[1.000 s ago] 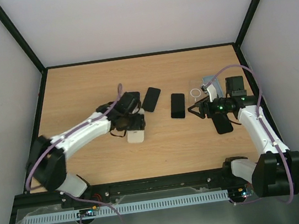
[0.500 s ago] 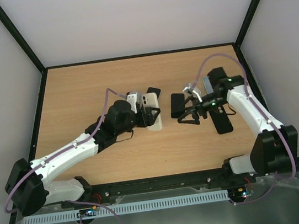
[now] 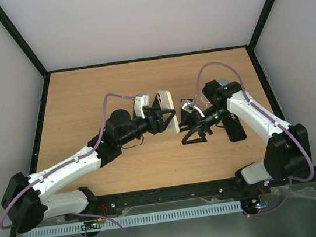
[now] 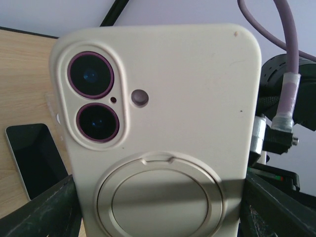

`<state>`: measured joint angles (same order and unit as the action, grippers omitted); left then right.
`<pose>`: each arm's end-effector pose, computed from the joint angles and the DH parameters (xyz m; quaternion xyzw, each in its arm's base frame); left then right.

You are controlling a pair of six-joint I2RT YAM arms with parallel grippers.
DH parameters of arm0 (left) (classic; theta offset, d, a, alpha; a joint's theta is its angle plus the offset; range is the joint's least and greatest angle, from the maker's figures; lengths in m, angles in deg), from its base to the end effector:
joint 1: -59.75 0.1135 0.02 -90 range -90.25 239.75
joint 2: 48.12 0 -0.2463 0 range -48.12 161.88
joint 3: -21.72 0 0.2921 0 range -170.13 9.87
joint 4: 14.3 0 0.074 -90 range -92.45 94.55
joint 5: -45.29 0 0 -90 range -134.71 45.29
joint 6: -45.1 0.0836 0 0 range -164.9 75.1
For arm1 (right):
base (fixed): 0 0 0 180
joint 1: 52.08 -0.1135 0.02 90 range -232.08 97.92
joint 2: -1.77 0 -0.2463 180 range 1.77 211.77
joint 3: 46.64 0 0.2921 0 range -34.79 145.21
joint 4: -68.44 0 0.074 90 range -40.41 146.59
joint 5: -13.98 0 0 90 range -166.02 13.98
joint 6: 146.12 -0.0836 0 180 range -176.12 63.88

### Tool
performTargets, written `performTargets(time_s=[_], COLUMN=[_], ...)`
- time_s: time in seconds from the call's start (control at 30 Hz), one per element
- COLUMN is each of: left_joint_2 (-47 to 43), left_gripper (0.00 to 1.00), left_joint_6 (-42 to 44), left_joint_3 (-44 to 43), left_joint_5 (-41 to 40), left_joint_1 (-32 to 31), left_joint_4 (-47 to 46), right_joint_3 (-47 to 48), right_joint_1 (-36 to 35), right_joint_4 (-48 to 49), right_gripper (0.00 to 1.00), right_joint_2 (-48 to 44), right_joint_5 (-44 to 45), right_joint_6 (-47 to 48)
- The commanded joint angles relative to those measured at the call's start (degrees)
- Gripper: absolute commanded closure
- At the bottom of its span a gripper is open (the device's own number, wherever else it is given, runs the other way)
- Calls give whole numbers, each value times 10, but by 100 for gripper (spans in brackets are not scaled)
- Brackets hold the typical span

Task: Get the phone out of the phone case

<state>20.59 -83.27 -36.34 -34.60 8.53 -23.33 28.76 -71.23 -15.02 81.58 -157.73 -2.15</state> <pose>0.2227 -0.3007 0.2846 0.1410 0.7029 -0.5340 0.4482 0.2287 0.1670 0.2475 -0.4602 0.6002 0.6199 0.2091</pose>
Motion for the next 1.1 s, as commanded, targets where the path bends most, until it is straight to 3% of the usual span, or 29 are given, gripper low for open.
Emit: performTargets(time_s=[0.0,0.27,0.57,0.9,0.97,1.07], left_joint_2=[-35,-54,-41,-4,-2,-4], left_gripper=[51,50,51,51,51,49], left_joint_6=[-17,-34,-44,-55,-55,-52], left_joint_3=[23,43,40,39,41,41], left_joint_5=[-7,39,36,33,29,25], left_joint_1=[-2,-6,-40,-49,-49,-49], left_joint_4=[-92,-148,-178,-229,-233,-230], right_joint_3=[19,23,47,24,10,-26], right_joint_1=[-3,-3,-5,-7,-6,-7], right_joint_4=[-20,-20,-22,-14,24,155], right_gripper=[2,3,3,2,1,16], right_joint_2=[5,8,35,-17,-33,-64], right_joint_5=[-19,-32,-75,-93,-96,-108], right_joint_6=[-6,-8,-10,-10,-50,-185])
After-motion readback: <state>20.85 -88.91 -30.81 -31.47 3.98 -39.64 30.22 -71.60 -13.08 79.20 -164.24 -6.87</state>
